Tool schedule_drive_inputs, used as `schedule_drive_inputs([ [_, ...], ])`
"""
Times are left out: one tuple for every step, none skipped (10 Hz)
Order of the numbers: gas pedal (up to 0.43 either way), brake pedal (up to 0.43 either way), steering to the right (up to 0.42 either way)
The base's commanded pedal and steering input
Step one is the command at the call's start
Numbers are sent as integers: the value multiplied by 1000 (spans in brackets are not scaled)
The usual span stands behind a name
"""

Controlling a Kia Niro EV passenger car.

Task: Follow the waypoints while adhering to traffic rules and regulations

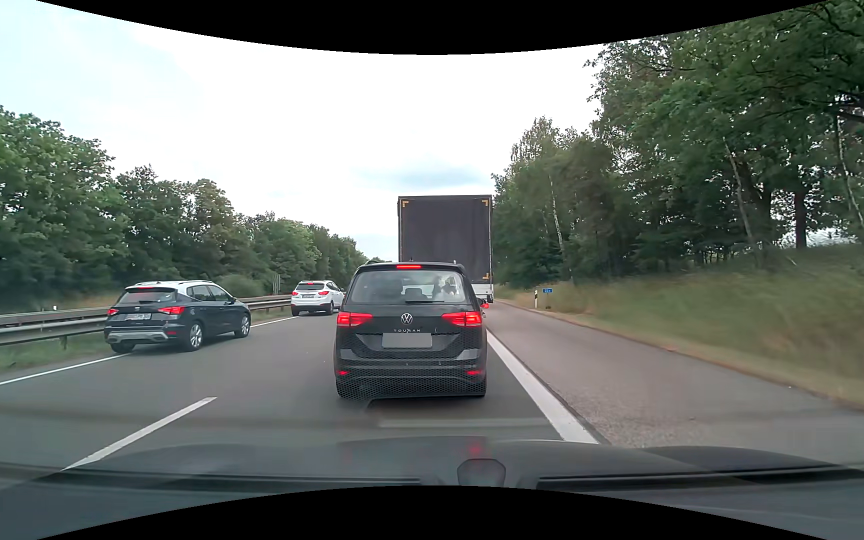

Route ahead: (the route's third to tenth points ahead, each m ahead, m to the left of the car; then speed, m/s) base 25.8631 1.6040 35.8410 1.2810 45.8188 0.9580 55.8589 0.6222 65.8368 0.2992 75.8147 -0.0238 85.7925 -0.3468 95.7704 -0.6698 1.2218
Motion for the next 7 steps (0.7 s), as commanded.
schedule_drive_inputs([
  [0, 0, -2],
  [0, 0, -2],
  [0, 0, -2],
  [0, 0, -2],
  [0, 0, -2],
  [0, 0, -2],
  [0, 0, -2],
])
